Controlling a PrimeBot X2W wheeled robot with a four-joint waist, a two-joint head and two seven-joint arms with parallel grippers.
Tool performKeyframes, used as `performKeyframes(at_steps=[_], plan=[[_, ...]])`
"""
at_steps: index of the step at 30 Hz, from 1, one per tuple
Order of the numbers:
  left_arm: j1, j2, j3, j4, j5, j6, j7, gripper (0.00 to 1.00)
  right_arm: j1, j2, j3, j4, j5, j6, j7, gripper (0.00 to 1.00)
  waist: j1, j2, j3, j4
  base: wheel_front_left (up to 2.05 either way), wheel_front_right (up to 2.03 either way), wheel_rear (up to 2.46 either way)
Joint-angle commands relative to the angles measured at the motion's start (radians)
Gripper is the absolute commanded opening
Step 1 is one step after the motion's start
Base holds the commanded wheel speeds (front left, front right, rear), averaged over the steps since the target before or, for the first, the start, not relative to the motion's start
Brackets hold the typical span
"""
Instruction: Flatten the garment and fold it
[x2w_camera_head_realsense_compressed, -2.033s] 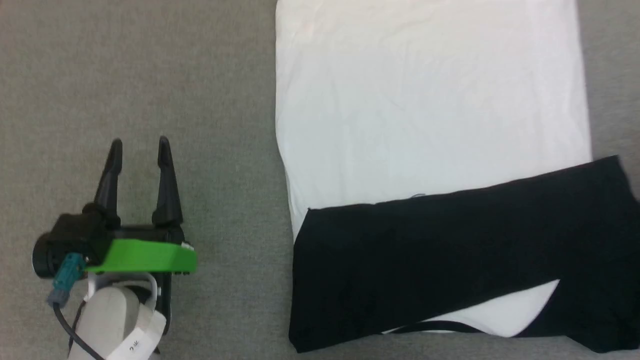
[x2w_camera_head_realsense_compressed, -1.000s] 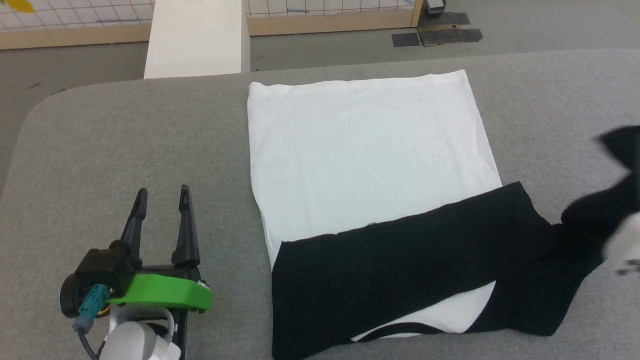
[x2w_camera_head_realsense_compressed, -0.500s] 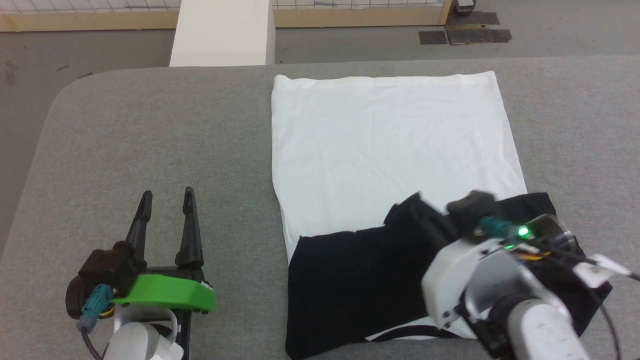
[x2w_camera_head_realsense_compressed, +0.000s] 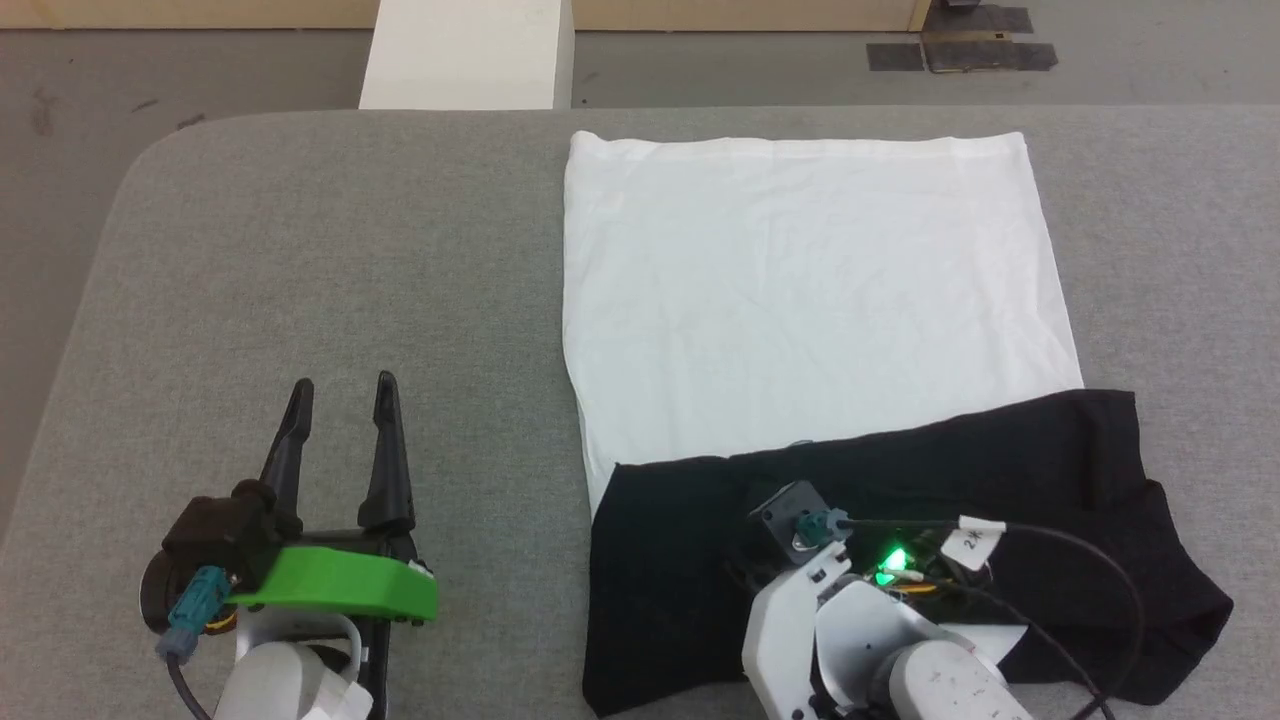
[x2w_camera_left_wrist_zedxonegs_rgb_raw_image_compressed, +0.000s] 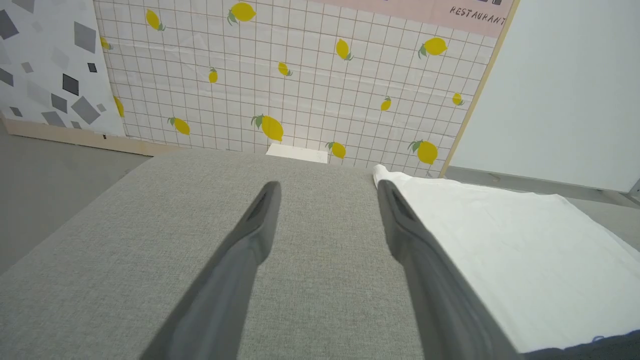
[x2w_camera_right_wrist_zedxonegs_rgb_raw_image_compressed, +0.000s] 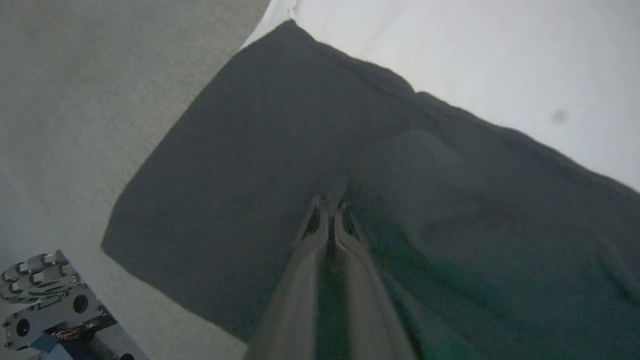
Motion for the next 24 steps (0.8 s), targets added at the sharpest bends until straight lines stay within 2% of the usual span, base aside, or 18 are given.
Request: performKeyframes(at_steps=[1,8,9,16,17,20,24], plan=[[-0.017,-0.003,0.005,0.003,0.006,-0.005,-0.004,1.0,-0.02,0.003,0.007,0.007,0.011,-0.002,0.004,1.0,0.0001,0.0,0.0,-0.001,0.0,0.0,0.0],[-0.005,-0.007,0.01,0.013,0.014,-0.011,-0.004,1.0,-0.016,0.003,-0.051,-0.066,0.084,-0.002,-0.112,1.0,0.0001,0.0,-0.02,-0.012,0.0,0.0,0.0],[-0.001,-0.006,0.012,0.015,0.017,-0.011,-0.004,1.0,-0.011,0.003,-0.086,-0.125,0.093,-0.002,-0.188,1.0,0.0001,0.0,-0.027,-0.022,0.0,0.0,0.0],[-0.005,0.008,0.006,0.027,0.022,-0.017,-0.001,1.0,0.045,0.003,-0.308,-0.29,0.076,-0.002,-0.415,1.0,0.0001,0.0,-0.028,-0.06,0.0,0.0,0.0],[-0.017,0.014,0.002,0.03,0.024,-0.02,0.004,1.0,0.064,0.003,-0.371,-0.32,0.067,-0.002,-0.461,1.0,0.0001,0.0,-0.021,-0.073,0.0,0.0,0.0],[-0.056,0.028,-0.011,0.039,0.027,-0.03,0.019,1.0,0.091,0.003,-0.457,-0.337,0.052,-0.002,-0.496,1.0,0.0001,0.0,0.0,-0.091,0.0,0.0,0.0],[-0.162,0.067,-0.031,0.061,0.024,-0.053,0.076,1.0,0.096,0.003,-0.509,-0.334,0.033,-0.002,-0.507,1.0,0.0001,0.0,0.057,-0.117,0.0,0.0,0.0]])
